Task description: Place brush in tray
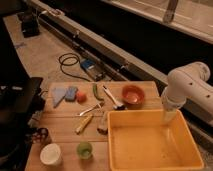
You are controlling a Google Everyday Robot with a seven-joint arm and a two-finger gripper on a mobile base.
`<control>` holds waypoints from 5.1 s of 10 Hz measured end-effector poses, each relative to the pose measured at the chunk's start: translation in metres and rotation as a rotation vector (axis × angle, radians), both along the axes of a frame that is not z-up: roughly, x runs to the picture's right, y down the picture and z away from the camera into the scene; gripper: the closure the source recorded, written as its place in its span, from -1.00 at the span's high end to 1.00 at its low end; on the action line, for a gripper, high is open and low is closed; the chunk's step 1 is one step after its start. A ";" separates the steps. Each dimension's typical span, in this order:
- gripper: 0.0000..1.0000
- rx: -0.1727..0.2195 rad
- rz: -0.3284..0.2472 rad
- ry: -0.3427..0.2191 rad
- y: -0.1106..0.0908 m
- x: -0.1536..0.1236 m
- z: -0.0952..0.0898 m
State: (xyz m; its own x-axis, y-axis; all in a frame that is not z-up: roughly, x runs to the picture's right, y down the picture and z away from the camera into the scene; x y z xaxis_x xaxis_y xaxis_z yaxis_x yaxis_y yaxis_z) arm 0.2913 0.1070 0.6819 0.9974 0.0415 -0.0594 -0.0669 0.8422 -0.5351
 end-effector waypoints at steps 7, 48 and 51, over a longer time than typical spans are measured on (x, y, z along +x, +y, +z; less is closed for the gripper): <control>0.30 0.093 -0.429 -0.149 -0.046 -0.084 -0.021; 0.30 -0.021 0.289 -0.062 -0.061 -0.252 0.200; 0.30 -0.014 0.288 -0.034 -0.055 -0.247 0.223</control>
